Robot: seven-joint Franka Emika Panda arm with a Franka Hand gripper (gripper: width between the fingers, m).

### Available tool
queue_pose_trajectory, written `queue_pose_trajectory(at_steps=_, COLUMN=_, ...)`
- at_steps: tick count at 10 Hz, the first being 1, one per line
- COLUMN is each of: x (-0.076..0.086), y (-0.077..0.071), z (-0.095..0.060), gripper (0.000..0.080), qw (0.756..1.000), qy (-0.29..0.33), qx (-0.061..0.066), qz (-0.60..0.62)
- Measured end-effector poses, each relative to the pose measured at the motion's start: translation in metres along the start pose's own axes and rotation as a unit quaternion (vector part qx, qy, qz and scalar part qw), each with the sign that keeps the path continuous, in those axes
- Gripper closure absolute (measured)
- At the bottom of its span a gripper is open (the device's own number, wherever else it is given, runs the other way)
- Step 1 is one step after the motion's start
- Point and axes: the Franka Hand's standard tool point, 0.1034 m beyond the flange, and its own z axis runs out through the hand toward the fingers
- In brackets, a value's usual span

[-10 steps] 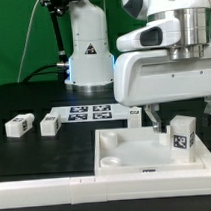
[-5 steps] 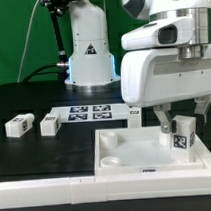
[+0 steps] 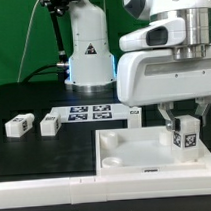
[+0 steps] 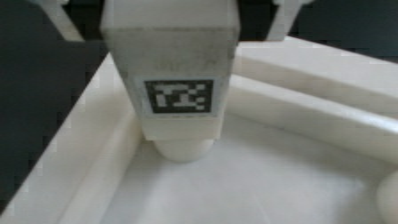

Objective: Assemble one leg

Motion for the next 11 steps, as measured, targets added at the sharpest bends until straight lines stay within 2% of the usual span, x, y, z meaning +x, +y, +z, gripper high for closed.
queue_pose_trajectory(at_steps=1, x=0.000, y=0.001, z=0.000, gripper=0.0505, qw=0.998, qy=0.001, qx=0.002, qz=0.061)
queue_pose_trajectory(at_steps=4, x=-0.001, y=0.006, z=-0.001, gripper=0.0505, qw=0.965, qy=0.017, qx=0.009, qz=0.261)
queue_pose_trajectory(at_steps=7, x=0.001, y=0.016, z=0.000, gripper=0.0501, qw=0.936, qy=0.027, qx=0.004, qz=0.350)
queue_pose_trajectory(at_steps=8, x=0.001, y=0.018, z=-0.001, gripper=0.0452, qw=0.934, qy=0.028, qx=0.001, qz=0.356)
queue_pose_trajectory(at_steps=9, x=0.001, y=0.017, z=0.000, gripper=0.0452, qw=0.937, qy=0.028, qx=0.001, qz=0.349)
queue_pose_trajectory(at_steps=10, x=0.001, y=0.017, z=0.000, gripper=0.0259, qw=0.944, qy=0.028, qx=0.000, qz=0.330)
queue_pose_trajectory(at_steps=11, x=0.001, y=0.015, z=0.000, gripper=0.0259, qw=0.947, qy=0.027, qx=0.000, qz=0.320)
